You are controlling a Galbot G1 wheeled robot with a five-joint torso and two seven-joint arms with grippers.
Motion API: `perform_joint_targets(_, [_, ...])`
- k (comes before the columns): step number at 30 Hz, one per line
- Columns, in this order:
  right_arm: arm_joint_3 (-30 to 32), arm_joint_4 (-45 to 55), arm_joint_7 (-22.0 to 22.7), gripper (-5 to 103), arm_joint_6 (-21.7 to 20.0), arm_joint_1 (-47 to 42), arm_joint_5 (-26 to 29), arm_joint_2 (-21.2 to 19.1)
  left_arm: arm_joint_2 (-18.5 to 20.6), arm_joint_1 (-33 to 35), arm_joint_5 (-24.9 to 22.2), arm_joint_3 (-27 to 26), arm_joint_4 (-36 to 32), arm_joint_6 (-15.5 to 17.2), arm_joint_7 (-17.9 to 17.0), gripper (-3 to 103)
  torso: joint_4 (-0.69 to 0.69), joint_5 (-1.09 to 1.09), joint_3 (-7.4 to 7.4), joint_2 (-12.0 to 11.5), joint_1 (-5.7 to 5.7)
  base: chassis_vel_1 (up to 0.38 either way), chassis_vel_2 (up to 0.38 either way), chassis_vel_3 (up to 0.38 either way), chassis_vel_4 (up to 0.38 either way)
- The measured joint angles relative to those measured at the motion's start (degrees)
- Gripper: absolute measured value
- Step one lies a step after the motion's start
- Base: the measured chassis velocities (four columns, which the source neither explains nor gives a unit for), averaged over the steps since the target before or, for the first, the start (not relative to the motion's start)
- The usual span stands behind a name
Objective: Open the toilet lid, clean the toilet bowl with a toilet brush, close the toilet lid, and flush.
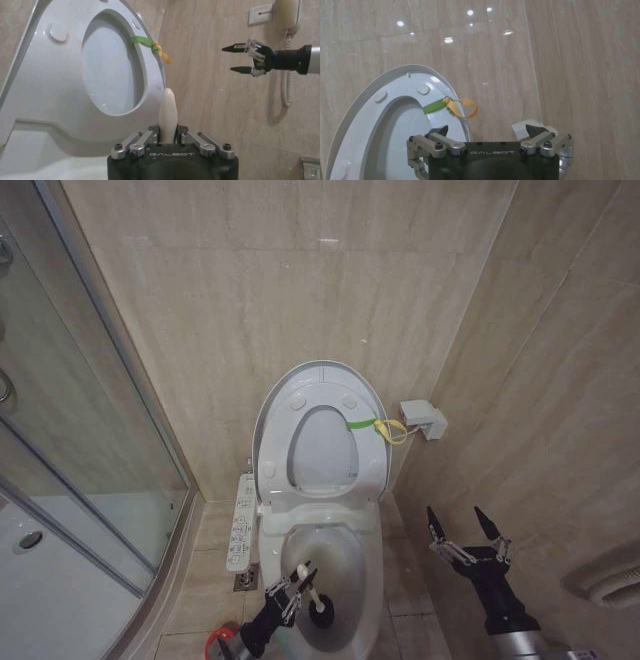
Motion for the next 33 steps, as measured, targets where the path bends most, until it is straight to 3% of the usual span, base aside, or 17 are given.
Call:
perform_joint_targets(6, [0.00, 0.00, 0.00, 100, 0.00, 0.00, 0.00, 0.00, -1.40, -2.35, -0.21, -1.22, 2.13, 0.03, -1.18, 21, 0.00, 0.00, 0.01, 0.00, 0.00, 0.000, 0.000, 0.000, 0.000])
perform_joint_targets(11, [0.00, 0.00, 0.00, 100, 0.00, 0.00, 0.00, 0.00, -3.38, -9.75, -1.40, -1.91, 7.48, 0.18, -2.01, 21, -0.01, 0.01, 0.01, -0.01, 0.01, 0.000, 0.000, 0.000, 0.000])
perform_joint_targets(22, [0.00, 0.00, 0.00, 100, 0.00, 0.00, 0.00, 0.00, -9.32, -21.80, -1.41, 1.76, 18.83, 0.15, -1.02, 21, -0.01, 0.01, 0.01, -0.01, 0.02, 0.000, 0.000, 0.000, 0.000])
perform_joint_targets(33, [0.00, 0.00, 0.00, 100, 0.00, 0.00, 0.00, 0.00, -12.12, -26.30, -2.00, 5.52, 22.69, 0.15, -0.07, 21, -0.01, 0.01, 0.01, -0.01, 0.02, 0.000, 0.000, 0.000, 0.000])
